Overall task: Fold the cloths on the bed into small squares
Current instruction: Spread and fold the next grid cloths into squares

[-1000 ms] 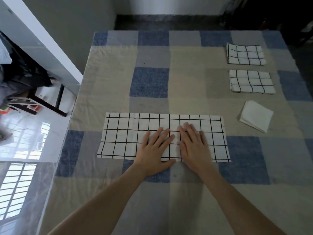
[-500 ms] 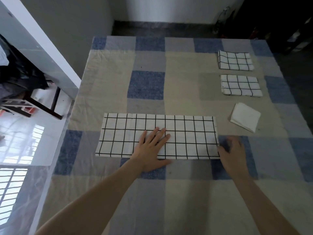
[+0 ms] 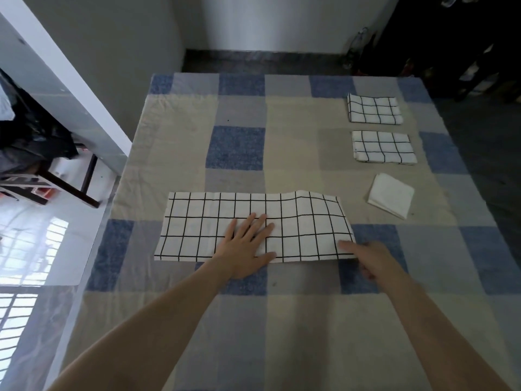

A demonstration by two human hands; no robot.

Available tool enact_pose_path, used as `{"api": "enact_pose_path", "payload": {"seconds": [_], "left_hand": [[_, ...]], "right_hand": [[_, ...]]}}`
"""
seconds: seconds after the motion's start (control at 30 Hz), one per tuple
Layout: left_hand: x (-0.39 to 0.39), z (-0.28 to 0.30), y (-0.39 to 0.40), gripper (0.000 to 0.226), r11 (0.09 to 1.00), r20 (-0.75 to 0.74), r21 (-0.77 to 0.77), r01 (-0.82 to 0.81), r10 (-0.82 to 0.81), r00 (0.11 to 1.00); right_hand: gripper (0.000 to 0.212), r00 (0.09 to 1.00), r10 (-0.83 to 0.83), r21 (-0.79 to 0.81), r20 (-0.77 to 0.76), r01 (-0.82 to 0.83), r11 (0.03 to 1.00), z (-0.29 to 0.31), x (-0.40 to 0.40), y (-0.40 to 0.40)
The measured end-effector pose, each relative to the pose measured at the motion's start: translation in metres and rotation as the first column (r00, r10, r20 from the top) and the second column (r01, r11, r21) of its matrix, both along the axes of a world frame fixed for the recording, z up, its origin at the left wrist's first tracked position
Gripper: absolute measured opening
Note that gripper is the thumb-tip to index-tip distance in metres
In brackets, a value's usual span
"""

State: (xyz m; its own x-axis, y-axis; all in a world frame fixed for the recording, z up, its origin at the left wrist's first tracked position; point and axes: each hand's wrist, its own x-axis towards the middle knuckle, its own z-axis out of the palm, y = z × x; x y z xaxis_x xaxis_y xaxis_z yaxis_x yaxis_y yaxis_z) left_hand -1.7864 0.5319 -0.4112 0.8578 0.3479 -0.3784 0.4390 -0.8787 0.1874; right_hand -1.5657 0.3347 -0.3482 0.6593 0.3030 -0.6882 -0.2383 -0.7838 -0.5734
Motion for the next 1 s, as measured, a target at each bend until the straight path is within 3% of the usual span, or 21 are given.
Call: {"api": "enact_pose_path", "payload": {"seconds": [0.1,0.2,0.27,0.33,0.43,0.53,0.63,0.7,0.73,0.8,0.9,0.93,1.0], "left_hand": [[0.002,0.005,-0.001,0.062,1.0,-0.038,-0.022,-0.005,0.004,0.999],[0.002,0.008,-0.002,0.058,1.0,-0.054,-0.014,0.007,-0.008,0.999],[0.001,0.011,-0.002,0.056,0.998,-0.009,-0.06,-0.019,0.018,1.0],[0.004,0.019,0.0,0.051,0.971,0.108,-0.209,-0.116,0.14,0.984],[0.013,0.04,0.008,0.054,0.849,0.28,-0.439,-0.294,0.44,0.853],[0.025,0.071,0.02,0.075,0.753,0.299,-0.559,-0.346,0.573,0.763],[0.035,0.112,0.028,0.08,0.652,0.194,-0.689,-0.317,0.587,0.786],[0.038,0.135,0.032,0.058,0.546,0.075,-0.788,-0.285,0.544,0.835],[0.038,0.142,0.035,0.042,0.535,0.032,-0.8,-0.271,0.489,0.872],[0.036,0.15,0.037,0.025,0.565,0.008,-0.791,-0.234,0.393,0.919],[0.029,0.154,0.031,0.042,0.537,0.041,-0.821,-0.195,0.397,0.917],[0.026,0.155,0.028,0.041,0.519,0.057,-0.834,-0.189,0.421,0.905],[0.018,0.159,0.022,0.024,0.476,0.087,-0.862,-0.173,0.475,0.876]], "right_hand": [[0.021,0.998,0.056,0.037,-0.024,-0.055,0.998,0.003,-0.003,0.003],[0.012,0.998,-0.052,0.212,-0.028,0.057,0.976,0.007,-0.011,0.007],[0.008,0.996,-0.084,0.311,-0.017,0.085,0.947,0.013,-0.014,0.008],[0.012,1.0,0.0,0.415,-0.01,0.004,0.91,0.03,-0.018,0.012],[0.009,0.993,0.12,0.538,-0.021,-0.09,0.838,0.06,-0.021,0.019],[0.015,0.977,0.207,0.623,-0.054,-0.129,0.771,0.098,-0.026,0.025],[0.015,0.946,0.3,0.693,-0.12,-0.137,0.708,0.135,-0.031,0.025],[0.019,0.91,0.394,0.74,-0.131,-0.174,0.65,0.158,-0.033,0.022],[0.029,0.902,0.413,0.768,-0.126,-0.175,0.617,0.168,-0.032,0.02],[0.036,0.91,0.367,0.813,-0.19,-0.064,0.579,0.181,-0.031,0.017],[0.033,0.94,0.164,0.818,-0.299,0.164,0.552,0.184,-0.028,0.016],[0.039,0.938,0.09,0.802,-0.336,0.234,0.549,0.181,-0.028,0.014],[0.075,0.903,0.0,0.745,-0.429,0.354,0.566,0.169,-0.03,0.007]]}}
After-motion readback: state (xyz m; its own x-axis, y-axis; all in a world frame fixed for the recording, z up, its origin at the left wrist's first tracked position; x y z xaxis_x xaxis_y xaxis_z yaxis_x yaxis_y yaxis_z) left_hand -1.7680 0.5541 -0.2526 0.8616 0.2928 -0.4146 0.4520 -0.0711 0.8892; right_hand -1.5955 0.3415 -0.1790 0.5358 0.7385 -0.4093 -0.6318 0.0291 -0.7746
